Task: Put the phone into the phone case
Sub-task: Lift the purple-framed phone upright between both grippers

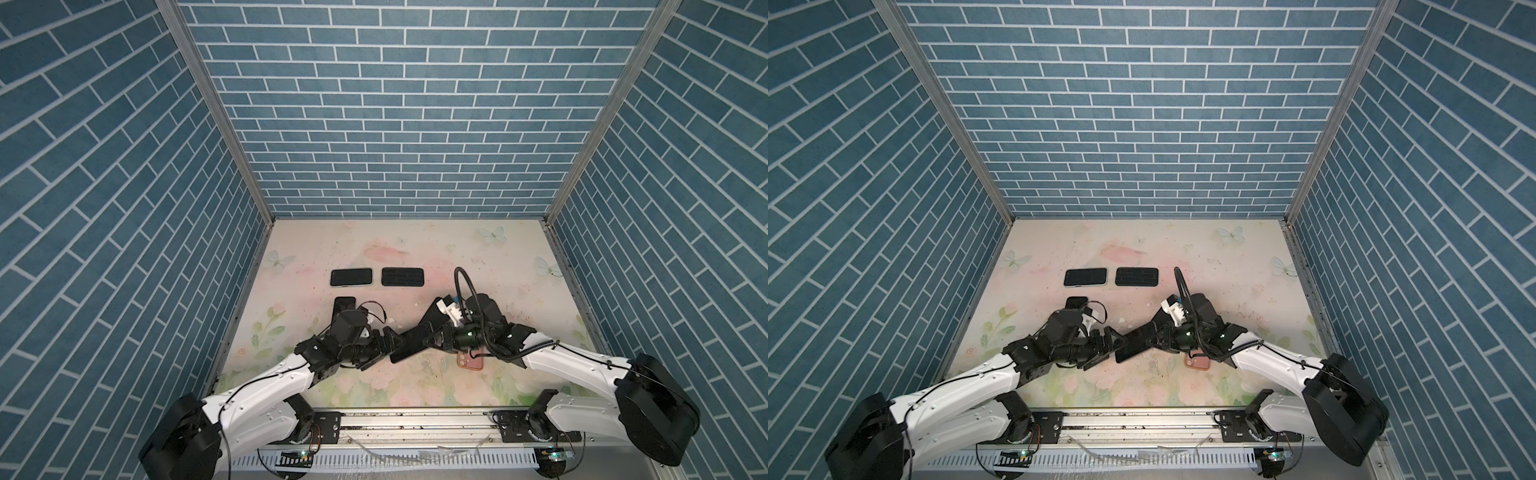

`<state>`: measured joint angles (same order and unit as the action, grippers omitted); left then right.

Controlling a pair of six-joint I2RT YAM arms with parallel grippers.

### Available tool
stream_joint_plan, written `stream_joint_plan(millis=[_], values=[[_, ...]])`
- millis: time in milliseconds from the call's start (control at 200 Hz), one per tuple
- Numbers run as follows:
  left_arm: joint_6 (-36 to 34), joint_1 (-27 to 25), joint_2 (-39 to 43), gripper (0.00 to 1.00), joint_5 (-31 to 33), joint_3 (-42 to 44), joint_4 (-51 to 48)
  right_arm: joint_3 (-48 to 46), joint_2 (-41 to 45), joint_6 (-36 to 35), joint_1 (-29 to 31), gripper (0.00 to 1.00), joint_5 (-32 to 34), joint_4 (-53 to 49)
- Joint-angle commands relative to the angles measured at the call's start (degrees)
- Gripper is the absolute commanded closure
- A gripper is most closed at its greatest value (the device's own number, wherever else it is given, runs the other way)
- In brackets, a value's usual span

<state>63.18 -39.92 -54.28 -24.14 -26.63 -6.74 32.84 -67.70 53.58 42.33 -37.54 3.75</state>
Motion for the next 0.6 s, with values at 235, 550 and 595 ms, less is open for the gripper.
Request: stream_joint_plan(millis=[235,550,595], values=[[-5.73,15.73,1.71,0.15,-17.02,-9.30,7.53,13.68,5.42,4.00,-11.62,1.00,-16.98,-0.69],[6.49,15.57,-3.85,0.37,-23.51,-10.59,31.39,13.21,4.35,12.73,-11.92,1.00,-19.26,11.71],[7.18,15.46,-3.80,0.41,-24.50,-10.78,33.02,12.38,4.02,14.54,-11.87,1.00,-18.53,14.95]])
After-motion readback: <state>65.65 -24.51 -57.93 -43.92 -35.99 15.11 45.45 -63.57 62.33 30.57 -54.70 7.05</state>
